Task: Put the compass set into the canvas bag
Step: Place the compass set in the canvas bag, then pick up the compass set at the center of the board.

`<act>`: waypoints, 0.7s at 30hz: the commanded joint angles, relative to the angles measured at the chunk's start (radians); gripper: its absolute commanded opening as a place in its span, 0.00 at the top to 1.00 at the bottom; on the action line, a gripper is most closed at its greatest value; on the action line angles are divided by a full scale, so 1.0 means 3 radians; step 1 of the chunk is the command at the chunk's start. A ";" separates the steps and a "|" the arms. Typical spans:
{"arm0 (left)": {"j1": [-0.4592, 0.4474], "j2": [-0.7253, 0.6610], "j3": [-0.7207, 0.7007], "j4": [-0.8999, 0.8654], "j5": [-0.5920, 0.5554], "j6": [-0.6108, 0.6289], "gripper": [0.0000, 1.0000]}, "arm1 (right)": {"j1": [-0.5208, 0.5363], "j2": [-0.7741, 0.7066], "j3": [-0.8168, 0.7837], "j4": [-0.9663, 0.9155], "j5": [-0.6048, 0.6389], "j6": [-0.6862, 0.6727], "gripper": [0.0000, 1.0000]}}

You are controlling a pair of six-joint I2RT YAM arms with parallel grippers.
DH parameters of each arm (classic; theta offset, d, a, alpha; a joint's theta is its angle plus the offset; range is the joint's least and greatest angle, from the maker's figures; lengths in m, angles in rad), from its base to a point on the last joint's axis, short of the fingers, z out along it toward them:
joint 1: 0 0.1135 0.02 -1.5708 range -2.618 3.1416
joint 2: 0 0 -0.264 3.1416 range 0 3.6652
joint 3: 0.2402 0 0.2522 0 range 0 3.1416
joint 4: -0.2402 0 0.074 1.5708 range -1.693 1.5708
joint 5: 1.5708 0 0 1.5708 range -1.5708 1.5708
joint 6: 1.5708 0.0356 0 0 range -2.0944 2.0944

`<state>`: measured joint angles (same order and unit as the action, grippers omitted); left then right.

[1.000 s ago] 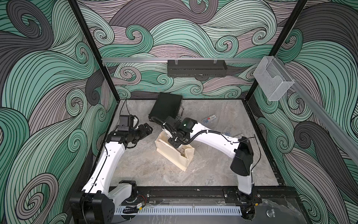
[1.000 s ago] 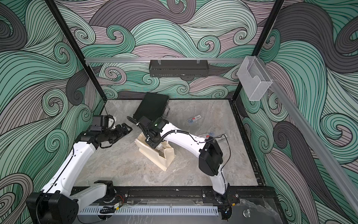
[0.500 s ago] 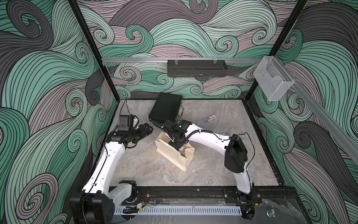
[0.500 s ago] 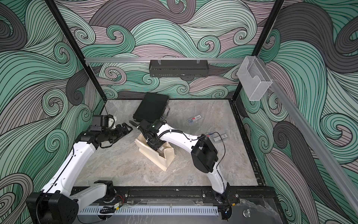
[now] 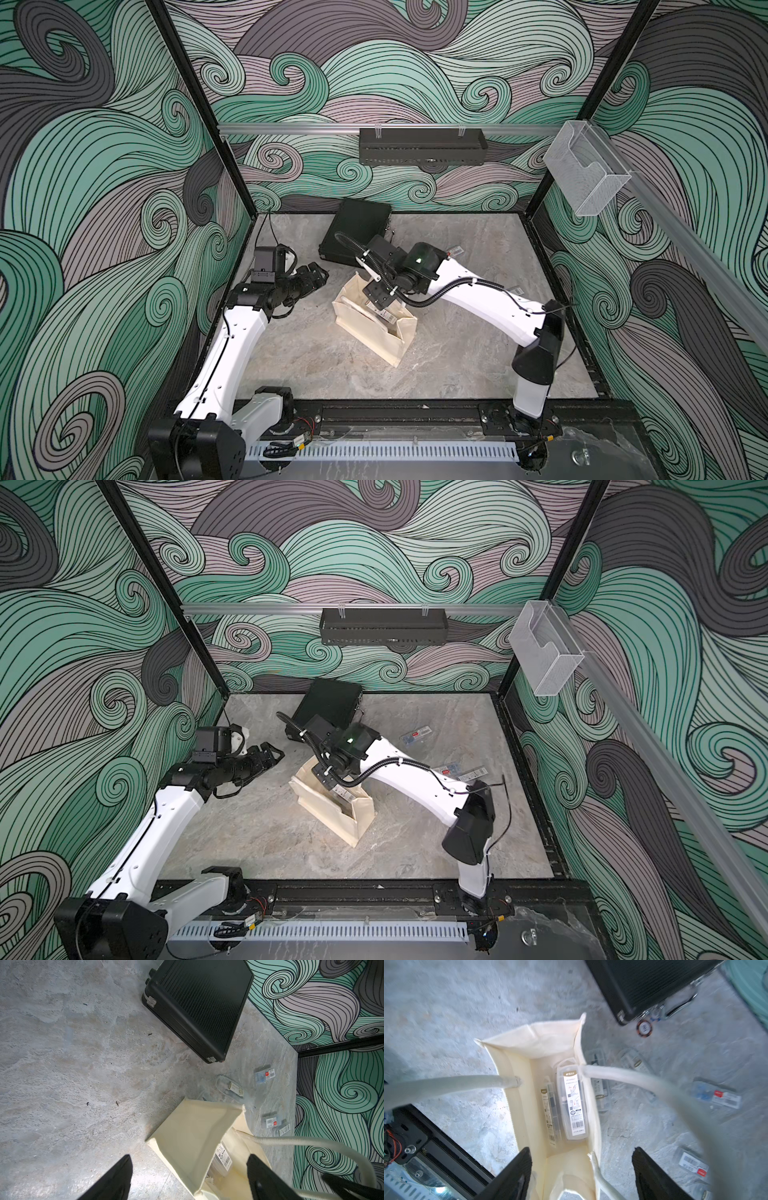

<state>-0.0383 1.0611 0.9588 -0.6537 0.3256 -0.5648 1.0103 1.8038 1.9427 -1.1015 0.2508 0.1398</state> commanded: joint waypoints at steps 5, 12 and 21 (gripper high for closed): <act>0.0022 -0.0097 0.0022 0.0068 0.0020 0.0047 0.13 | -0.0404 -0.0728 -0.0103 0.0088 0.0723 0.0370 0.20; 0.0026 -0.0138 -0.0023 0.0092 0.0055 0.0000 0.13 | -0.1665 -0.1592 -0.1431 0.0343 0.0760 0.1128 0.18; 0.0025 -0.0176 -0.0129 0.0151 0.0035 0.0006 0.13 | -0.3436 -0.1811 -0.2883 0.0804 -0.0208 0.1918 0.17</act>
<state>-0.0383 1.0206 0.9283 -0.6258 0.3271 -0.5667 0.0345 1.2526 1.1149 -0.9276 0.2970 0.6075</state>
